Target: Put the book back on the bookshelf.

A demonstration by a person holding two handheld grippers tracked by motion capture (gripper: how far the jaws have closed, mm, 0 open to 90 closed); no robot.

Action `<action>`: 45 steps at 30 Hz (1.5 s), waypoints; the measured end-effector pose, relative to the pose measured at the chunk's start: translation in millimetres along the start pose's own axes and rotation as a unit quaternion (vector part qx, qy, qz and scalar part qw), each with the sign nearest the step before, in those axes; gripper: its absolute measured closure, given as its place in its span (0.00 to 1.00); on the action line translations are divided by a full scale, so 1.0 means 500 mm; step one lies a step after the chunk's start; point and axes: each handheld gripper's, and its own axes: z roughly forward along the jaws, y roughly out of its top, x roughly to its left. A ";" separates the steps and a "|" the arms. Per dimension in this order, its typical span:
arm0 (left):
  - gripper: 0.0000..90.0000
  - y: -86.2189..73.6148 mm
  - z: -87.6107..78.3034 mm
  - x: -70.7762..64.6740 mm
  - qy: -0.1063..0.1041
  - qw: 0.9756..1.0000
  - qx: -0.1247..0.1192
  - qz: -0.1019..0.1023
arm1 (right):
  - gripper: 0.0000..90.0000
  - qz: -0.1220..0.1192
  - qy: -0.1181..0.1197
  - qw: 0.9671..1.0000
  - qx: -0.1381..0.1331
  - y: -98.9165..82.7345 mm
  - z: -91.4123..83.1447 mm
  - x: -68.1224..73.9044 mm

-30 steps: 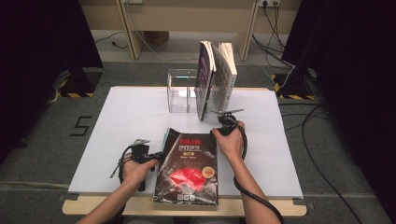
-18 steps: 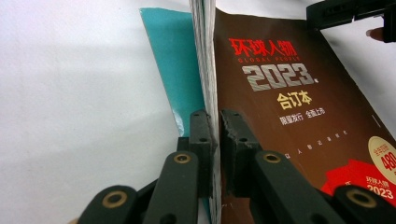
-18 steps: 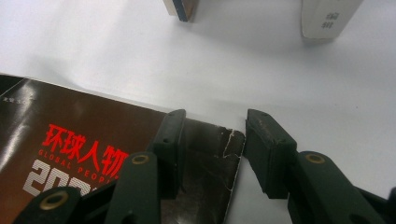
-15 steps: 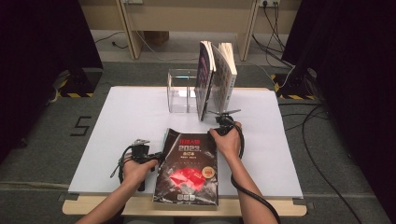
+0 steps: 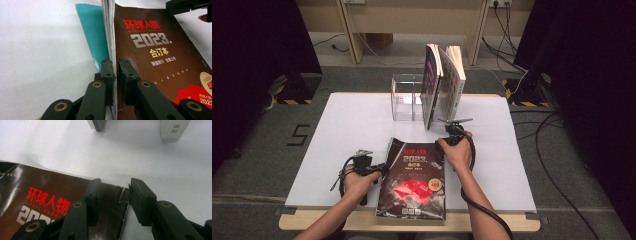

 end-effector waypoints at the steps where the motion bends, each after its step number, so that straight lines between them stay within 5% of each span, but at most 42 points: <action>1: 0.92 0.000 0.000 0.000 0.000 1.000 -0.001 0.000 | 0.68 0.004 0.003 1.000 0.004 -0.001 -0.002 0.000; 9: 0.92 -0.001 0.000 0.000 -0.001 1.000 -0.002 0.001 | 0.69 0.024 0.031 0.999 0.004 -0.018 -0.011 -0.006; 16: 0.91 -0.001 0.000 0.000 0.000 1.000 -0.002 0.002 | 0.75 0.040 0.079 0.996 0.000 -0.026 -0.030 0.004; 30: 0.90 -0.002 -0.001 0.000 0.001 1.000 -0.002 0.007 | 0.96 -0.027 0.076 0.997 0.013 -0.006 -0.068 0.050; 45: 0.80 0.003 -0.021 0.004 0.001 1.000 -0.019 0.005 | 0.97 -0.033 0.101 0.994 -0.037 -0.007 -0.135 0.075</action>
